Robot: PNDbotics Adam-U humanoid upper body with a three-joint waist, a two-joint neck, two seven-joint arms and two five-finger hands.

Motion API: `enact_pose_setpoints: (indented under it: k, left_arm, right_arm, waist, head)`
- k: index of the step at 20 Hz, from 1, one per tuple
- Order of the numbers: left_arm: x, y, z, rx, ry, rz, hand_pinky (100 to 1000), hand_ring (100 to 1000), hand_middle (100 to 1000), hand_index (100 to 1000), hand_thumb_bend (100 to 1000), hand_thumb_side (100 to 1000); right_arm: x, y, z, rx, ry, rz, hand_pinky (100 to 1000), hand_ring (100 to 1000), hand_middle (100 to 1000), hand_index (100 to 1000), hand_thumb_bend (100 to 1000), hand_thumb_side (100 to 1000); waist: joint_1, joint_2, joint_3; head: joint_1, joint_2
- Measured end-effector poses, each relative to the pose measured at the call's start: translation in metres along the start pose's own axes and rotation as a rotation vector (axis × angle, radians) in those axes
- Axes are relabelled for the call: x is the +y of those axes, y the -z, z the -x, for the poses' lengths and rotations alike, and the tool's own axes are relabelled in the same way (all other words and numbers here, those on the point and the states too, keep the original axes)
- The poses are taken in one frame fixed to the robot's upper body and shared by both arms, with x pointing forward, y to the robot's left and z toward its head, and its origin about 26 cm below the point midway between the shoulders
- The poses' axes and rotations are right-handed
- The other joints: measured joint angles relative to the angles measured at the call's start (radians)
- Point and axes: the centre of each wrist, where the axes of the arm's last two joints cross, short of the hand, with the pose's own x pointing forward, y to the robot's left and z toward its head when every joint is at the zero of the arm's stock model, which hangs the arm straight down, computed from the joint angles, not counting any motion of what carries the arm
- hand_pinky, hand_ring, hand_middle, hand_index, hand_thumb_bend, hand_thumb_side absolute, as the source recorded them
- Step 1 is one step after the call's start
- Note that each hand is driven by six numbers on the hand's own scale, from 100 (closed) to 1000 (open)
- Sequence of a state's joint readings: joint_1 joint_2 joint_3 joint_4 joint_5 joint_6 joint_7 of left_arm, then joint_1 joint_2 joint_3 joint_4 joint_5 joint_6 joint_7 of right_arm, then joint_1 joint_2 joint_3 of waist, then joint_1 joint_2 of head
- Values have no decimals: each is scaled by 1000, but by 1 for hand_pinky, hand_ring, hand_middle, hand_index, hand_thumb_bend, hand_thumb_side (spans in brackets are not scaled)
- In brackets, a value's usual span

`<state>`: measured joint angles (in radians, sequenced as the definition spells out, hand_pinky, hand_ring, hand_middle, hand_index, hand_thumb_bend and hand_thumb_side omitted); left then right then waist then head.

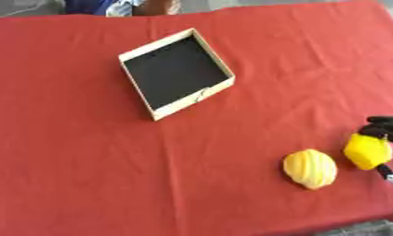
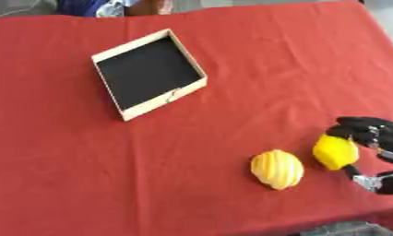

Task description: Pick up objects on the table and place them in the box.

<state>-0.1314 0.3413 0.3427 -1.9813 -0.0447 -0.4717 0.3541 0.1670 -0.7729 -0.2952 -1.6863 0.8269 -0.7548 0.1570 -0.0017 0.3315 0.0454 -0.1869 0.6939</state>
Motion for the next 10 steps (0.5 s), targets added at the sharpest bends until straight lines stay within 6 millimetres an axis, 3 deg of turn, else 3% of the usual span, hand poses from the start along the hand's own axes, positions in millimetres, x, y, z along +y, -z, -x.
enact_pose_setpoints:
  k: [6, 10]
  left_arm:
    - [0, 0, 0, 2, -1, 1, 899, 784, 810, 886, 153, 752]
    - [-1, -1, 0, 5, -3, -1, 899, 784, 810, 886, 154, 752]
  right_arm:
    - [-2, 4, -1, -11, 29, 128, 834, 841, 493, 648, 100, 171]
    - [-12, 10, -3, -29, 69, 301, 810, 774, 454, 599, 100, 126]
  waist:
    - [-1, 0, 3]
    - [-4, 0, 5]
  head:
    - [0, 0]
    - [0, 0]
